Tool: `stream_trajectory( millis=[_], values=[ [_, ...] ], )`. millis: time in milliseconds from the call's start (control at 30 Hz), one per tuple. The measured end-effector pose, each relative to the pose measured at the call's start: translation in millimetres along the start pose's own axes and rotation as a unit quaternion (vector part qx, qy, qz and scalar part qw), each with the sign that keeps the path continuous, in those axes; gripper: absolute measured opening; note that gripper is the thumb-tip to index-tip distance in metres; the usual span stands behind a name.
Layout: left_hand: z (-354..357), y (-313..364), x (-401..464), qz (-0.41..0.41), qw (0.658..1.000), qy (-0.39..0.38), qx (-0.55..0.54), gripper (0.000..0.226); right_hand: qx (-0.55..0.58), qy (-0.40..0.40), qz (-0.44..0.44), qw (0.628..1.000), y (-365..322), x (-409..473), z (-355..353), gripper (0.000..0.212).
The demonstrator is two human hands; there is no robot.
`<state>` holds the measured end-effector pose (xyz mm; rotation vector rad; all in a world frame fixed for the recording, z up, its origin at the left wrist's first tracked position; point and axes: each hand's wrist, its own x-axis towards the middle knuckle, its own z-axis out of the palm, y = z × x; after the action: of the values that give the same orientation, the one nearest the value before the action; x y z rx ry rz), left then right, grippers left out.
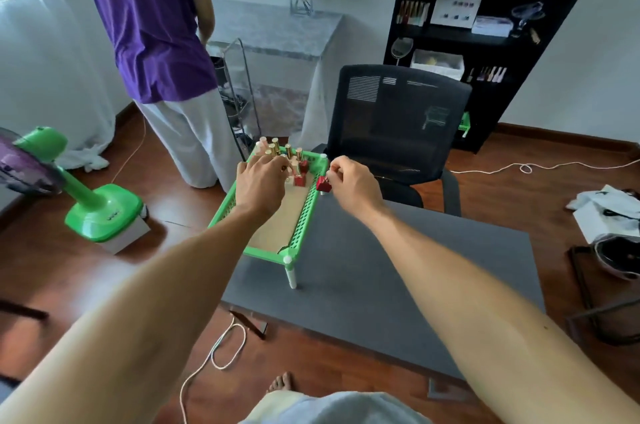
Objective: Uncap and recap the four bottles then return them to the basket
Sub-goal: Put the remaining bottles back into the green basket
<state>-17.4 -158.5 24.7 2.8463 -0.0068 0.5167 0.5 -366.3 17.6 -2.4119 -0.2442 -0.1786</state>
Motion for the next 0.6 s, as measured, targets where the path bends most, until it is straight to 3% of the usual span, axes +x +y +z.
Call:
stream_trajectory(
  millis=[600],
  values=[
    [37.6, -59.1, 33.8, 0.034, 0.997, -0.063, -0.026, 0.017, -0.053, -0.043, 0.026, 0.997, -16.4, 35.9, 74.4, 0.016]
  ],
)
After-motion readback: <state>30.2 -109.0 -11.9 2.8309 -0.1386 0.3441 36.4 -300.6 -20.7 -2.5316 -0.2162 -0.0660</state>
